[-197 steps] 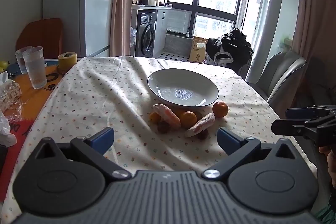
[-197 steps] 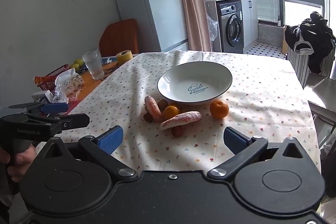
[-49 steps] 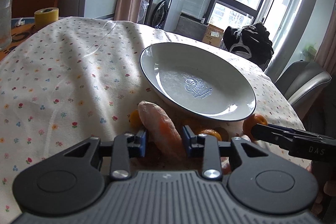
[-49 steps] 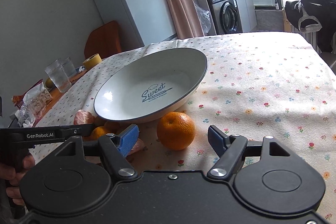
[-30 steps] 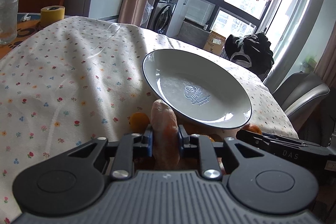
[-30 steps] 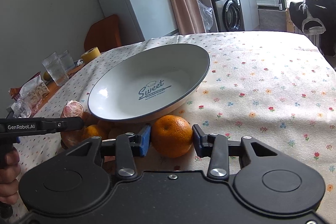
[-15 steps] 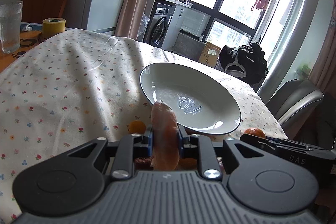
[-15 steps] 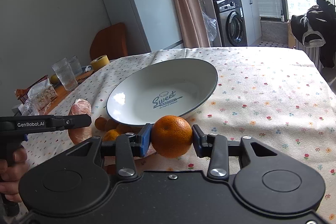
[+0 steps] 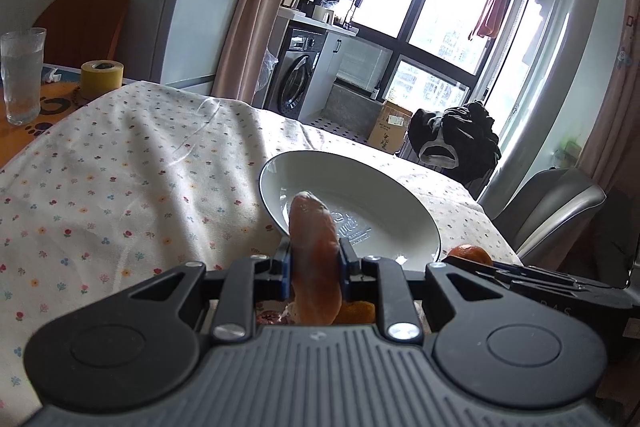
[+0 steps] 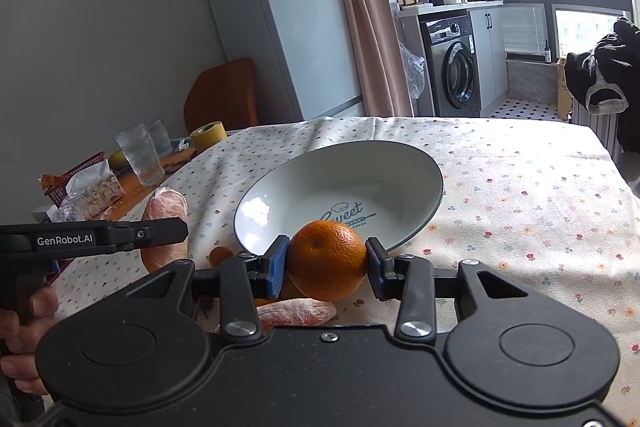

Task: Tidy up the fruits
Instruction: 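Carry the pomelo segment into the bowl with the left tool while the right tool carries the mandarin there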

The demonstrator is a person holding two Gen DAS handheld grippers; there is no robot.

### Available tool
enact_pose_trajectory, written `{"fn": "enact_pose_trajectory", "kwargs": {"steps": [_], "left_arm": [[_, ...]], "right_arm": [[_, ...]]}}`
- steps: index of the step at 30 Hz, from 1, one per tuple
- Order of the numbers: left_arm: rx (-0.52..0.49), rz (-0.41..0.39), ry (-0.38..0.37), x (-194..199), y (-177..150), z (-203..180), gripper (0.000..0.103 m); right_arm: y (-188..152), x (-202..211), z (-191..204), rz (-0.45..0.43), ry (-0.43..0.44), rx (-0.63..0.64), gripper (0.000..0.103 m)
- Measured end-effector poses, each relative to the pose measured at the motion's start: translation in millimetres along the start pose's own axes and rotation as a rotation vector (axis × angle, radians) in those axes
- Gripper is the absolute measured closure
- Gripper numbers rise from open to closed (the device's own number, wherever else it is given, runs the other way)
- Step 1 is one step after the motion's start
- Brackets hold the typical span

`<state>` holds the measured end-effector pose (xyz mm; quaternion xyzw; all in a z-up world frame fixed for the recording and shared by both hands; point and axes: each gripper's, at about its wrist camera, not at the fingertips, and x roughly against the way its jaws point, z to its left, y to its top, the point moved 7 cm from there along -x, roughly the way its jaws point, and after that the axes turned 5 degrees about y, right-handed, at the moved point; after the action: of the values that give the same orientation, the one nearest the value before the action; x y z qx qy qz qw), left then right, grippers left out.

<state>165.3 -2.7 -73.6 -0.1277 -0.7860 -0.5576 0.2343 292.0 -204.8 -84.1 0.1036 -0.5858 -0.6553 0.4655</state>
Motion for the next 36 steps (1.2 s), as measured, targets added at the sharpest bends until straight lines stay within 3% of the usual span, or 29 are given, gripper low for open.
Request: {"fn": "enact_pose_trajectory", "kwargs": {"steps": [24, 36], "left_arm": [[-0.007, -0.007, 0.015, -27, 26, -5, 0.082], [-0.005, 0.046, 0.016, -55, 24, -4, 0.082]], "right_arm": [[20, -34, 0, -0.029, 0.067, -0.032, 0.064], [5, -53, -20, 0.0, 0.057, -0.065, 0.064]]}}
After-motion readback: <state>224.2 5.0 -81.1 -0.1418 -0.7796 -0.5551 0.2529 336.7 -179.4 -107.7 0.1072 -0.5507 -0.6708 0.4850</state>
